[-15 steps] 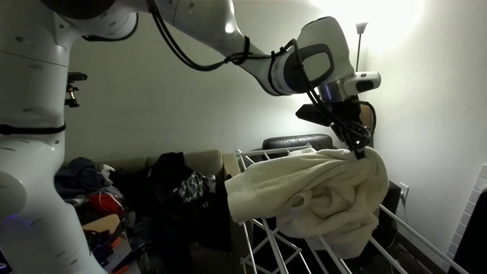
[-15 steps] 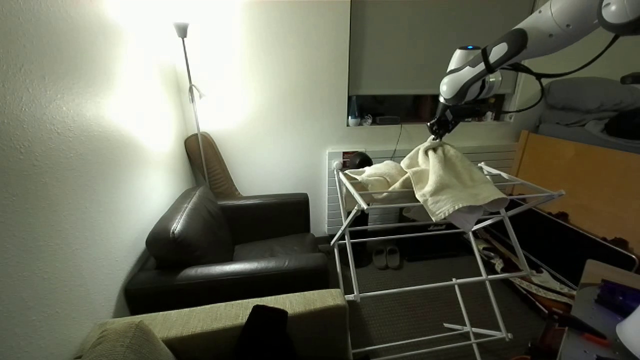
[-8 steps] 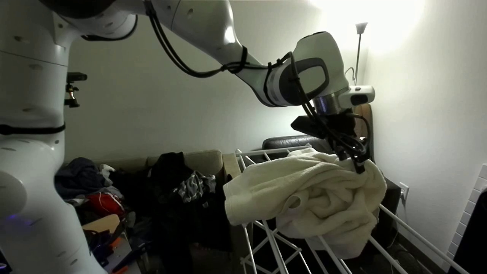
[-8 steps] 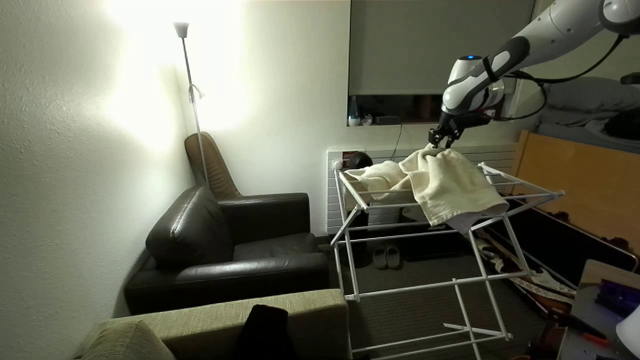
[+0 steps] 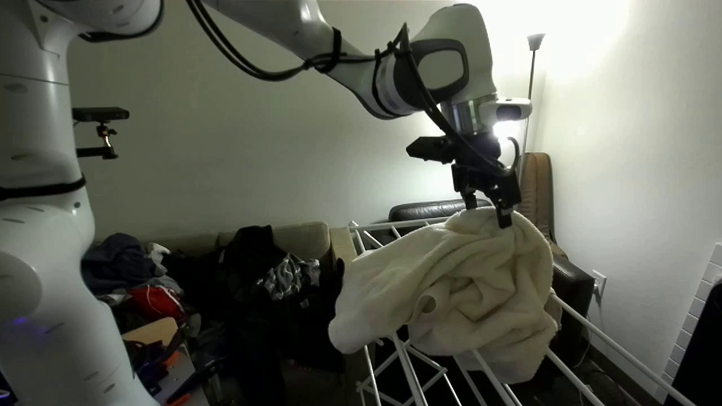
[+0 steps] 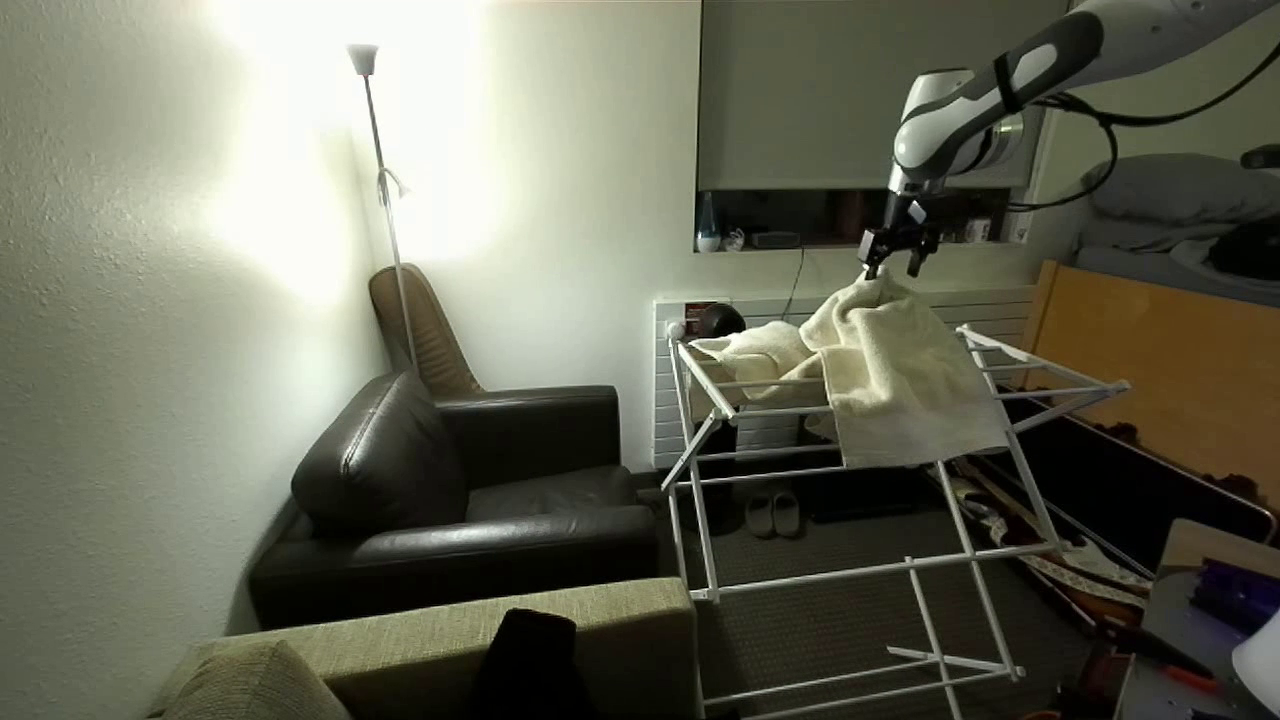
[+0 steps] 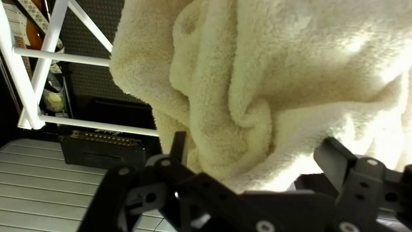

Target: Take the towel and put it on the couch

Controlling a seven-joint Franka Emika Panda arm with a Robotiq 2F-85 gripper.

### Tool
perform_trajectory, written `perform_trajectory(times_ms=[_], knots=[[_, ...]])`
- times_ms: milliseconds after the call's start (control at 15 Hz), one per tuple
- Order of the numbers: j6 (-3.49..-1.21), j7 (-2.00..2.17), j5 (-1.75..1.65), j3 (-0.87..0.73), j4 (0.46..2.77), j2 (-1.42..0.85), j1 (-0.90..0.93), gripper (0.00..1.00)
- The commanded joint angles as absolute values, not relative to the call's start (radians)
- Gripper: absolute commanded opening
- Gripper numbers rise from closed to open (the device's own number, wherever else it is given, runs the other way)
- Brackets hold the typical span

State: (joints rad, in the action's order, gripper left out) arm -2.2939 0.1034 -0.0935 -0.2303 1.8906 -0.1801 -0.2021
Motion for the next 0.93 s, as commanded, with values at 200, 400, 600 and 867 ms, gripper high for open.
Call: perform_trajectory(times_ms=[200,400,600,867], knots=[[-2.125,0.076,-0.074,-0.197,1.906,-0.048,-0.186,1.0],[-2.074,0.076,-0.065,-0.189,1.915,-0.025,-0.186,1.0],[-2.051,0.098,-0.074,-0.188,1.955,0.005,-0.184,1.0],[-2.055,0.117,-0.081,-0.184,2.049,0.051,-0.178,1.0]])
